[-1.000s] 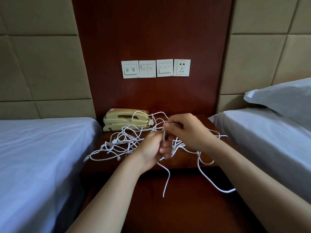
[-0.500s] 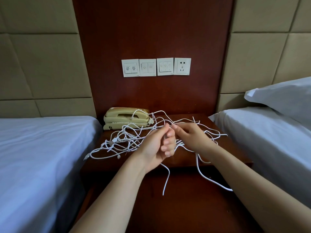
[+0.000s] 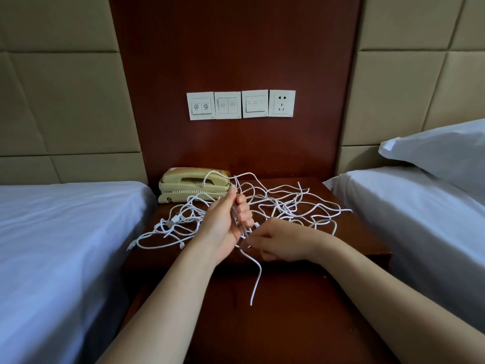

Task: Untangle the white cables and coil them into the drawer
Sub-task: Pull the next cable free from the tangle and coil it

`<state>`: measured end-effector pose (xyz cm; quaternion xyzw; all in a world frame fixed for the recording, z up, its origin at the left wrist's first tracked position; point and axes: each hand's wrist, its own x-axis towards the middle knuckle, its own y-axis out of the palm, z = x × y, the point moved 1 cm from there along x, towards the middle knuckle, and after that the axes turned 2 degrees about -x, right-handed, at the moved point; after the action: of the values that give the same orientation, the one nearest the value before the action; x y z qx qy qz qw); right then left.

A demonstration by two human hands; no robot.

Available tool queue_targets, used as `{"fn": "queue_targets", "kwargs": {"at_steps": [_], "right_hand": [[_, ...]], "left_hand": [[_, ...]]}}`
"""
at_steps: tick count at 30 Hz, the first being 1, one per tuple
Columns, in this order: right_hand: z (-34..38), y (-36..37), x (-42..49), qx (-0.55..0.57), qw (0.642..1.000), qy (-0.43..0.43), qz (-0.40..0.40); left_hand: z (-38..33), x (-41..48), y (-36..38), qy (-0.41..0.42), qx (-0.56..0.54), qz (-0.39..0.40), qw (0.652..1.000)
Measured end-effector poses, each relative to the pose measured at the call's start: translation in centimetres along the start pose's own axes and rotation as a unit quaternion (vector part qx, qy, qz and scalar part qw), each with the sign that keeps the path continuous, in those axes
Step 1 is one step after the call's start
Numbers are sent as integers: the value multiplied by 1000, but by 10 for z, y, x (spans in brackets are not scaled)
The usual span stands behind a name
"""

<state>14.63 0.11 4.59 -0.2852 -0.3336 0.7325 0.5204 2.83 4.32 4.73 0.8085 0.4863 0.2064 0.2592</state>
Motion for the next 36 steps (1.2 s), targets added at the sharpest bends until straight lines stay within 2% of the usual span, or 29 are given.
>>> {"fn": "queue_targets", "kwargs": {"at_steps": [4,9,12,16,19,23,26,31,36], "right_hand": [[6,-5,-2,-97,995,-33,17],[11,-12,-7,-152,987,-50,31],[16,-16,-9,-159,985,-69,3],[15,-26,-12,-120,988,-83,-51],[11,-32,-11,-80,982,-123,-115],[6,-35,-6,-42,968,-142,-200],[0,-35,-5,-19,958,-135,-252],[-14,-35,-1,25,943,-128,-306],[-20,-33,2,85,941,-118,-305]], "left_hand": [[0,4,-1,22,21,-34,999],[1,8,-6,47,40,-91,994],[3,8,-3,72,93,-99,988],[8,7,-3,83,256,-68,961],[13,6,-3,64,308,-47,948],[17,-2,7,-6,243,-14,970],[17,-6,14,-56,222,38,973],[19,-11,19,-91,231,114,962],[16,-13,24,-101,215,133,962]]}}
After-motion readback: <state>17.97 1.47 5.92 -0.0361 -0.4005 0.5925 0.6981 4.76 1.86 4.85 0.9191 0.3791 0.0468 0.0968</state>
